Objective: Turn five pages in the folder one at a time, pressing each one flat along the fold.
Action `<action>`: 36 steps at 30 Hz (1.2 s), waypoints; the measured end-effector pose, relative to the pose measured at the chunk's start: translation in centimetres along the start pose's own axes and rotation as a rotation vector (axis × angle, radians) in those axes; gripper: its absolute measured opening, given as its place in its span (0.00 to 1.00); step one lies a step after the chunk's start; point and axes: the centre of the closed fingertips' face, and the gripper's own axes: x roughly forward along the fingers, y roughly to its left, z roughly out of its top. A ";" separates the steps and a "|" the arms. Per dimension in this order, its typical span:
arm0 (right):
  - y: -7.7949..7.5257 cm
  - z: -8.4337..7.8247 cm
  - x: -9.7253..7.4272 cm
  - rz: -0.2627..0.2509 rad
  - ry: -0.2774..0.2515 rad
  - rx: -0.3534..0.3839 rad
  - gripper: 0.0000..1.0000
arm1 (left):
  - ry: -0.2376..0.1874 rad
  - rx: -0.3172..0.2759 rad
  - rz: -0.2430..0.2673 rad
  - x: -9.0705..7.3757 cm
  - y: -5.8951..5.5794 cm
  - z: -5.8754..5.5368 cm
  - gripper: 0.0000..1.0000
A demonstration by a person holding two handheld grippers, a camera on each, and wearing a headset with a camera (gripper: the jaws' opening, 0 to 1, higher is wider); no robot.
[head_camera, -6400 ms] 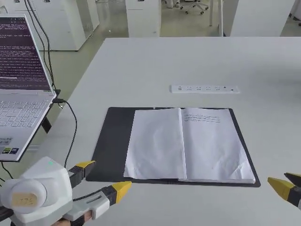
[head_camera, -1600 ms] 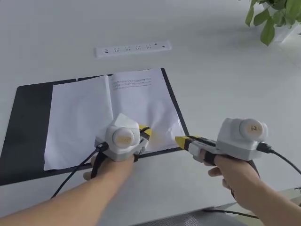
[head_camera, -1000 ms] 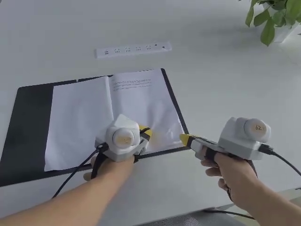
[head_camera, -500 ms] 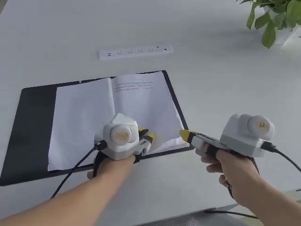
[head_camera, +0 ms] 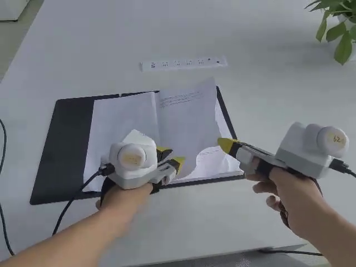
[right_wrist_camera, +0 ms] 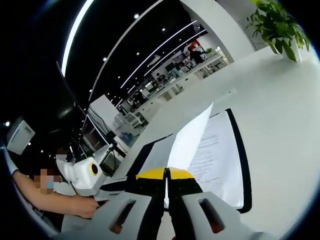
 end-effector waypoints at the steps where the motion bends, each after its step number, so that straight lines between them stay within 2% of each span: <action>1: 0.8 0.1 0.3 0.016 -0.001 -0.004 0.00 | -0.013 -0.010 0.011 -0.9 0.4 0.3 0.20; 7: 5.2 0.4 2.0 0.114 0.005 -0.056 0.00 | -0.044 -0.025 0.054 -5.0 2.7 0.6 0.21; 9: 6.2 0.4 2.6 0.133 0.011 -0.072 0.00 | -0.046 -0.031 0.071 -6.1 3.4 0.4 0.21; 10: 7.0 0.3 3.0 0.154 0.013 -0.082 0.00 | -0.067 -0.050 0.087 -7.1 4.0 0.5 0.21; 14: 9.3 -0.2 4.6 0.200 0.031 -0.102 0.00 | -0.068 -0.061 0.118 -9.8 5.4 -0.4 0.20; 20: 12.0 -1.2 6.8 0.250 0.058 -0.119 0.00 | -0.074 -0.081 0.159 -12.8 6.9 -1.3 0.21; 29: 15.0 -3.9 9.6 0.307 0.120 -0.133 0.00 | -0.079 -0.100 0.207 -16.1 8.6 -2.5 0.19; 33: 15.3 -5.5 10.8 0.304 0.157 -0.141 0.00 | -0.075 -0.107 0.215 -16.8 9.0 -3.1 0.20; 36: 15.0 -7.3 11.9 0.293 0.208 -0.163 0.00 | -0.071 -0.115 0.224 -17.4 9.3 -3.7 0.19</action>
